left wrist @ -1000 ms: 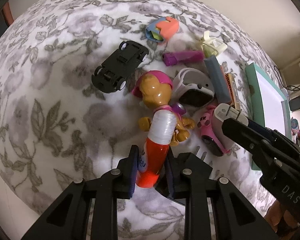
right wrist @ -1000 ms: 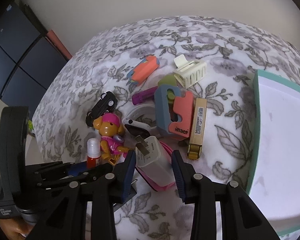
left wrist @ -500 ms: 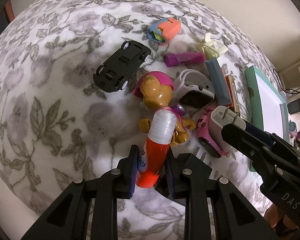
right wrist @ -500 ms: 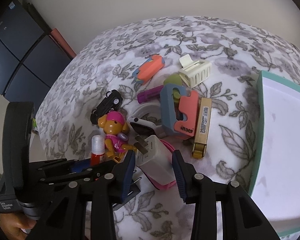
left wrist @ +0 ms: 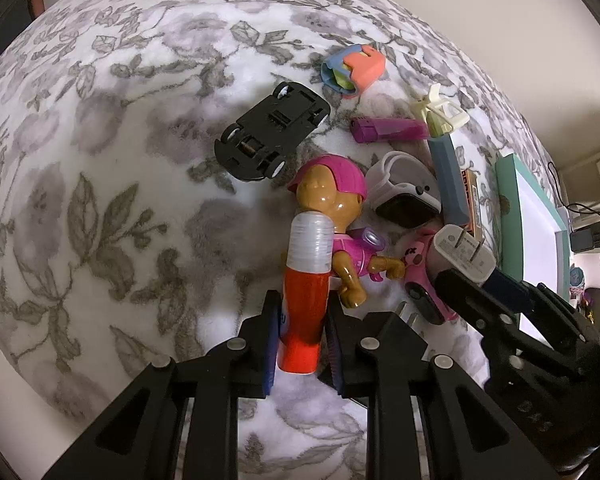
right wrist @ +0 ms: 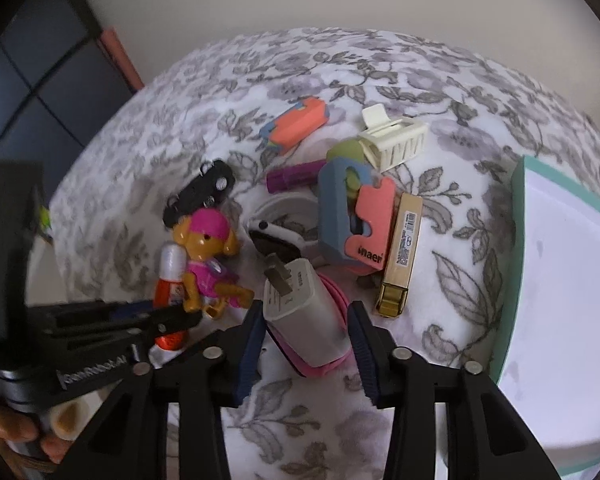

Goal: Organize rigid objects
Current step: 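Grasp the red-capped bottle with the left gripper while the right grasps the white charger plug, then carry both items into the teal tray and open both grippers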

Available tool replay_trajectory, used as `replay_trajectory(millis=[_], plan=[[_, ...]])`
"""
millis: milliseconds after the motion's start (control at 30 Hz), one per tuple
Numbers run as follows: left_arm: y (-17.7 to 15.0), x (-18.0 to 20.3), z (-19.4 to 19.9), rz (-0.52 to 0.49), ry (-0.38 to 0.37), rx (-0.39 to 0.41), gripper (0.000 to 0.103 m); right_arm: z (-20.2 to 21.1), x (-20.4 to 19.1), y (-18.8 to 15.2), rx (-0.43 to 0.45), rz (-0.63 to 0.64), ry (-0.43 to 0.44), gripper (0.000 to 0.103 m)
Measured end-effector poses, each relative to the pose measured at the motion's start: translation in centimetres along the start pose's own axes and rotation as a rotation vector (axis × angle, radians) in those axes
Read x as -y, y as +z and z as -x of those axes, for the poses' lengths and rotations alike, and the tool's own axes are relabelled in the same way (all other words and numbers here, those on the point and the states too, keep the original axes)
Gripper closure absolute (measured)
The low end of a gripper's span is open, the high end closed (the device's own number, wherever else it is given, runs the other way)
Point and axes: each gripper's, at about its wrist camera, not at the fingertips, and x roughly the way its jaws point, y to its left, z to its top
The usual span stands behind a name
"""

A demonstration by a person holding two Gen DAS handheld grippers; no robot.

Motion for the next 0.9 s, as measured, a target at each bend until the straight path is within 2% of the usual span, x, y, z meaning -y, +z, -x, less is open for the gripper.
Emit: replay_trajectory(millis=[167, 267, 467, 700, 900], plan=[[-0.2, 0.2, 0.2, 0.007, 0.017, 0.002, 0.081, 0.6, 0.1, -0.2, 0.017, -0.008, 0.014, 0.068], [-0.5, 0.5, 0.9, 0.012, 0.053, 0.021, 0.082, 1.3, 0.5, -0.2, 0.031, -0.037, 0.033, 0.069], [-0.4, 0.9, 2.8, 0.034, 0.073, 0.053, 0.082, 3.0, 1.5, -0.2, 0.061, -0.098, 0.077, 0.074], [0.4, 3.7, 4.4, 0.003, 0.096, 0.055, 0.082, 5.3, 3.2, -0.2, 0.115, -0.180, 0.116, 0.074], [1.8, 7.5, 6.4, -0.056, 0.110, 0.092, 0.082, 8.1, 5.8, -0.1, 0.181, -0.267, 0.080, 0.074]])
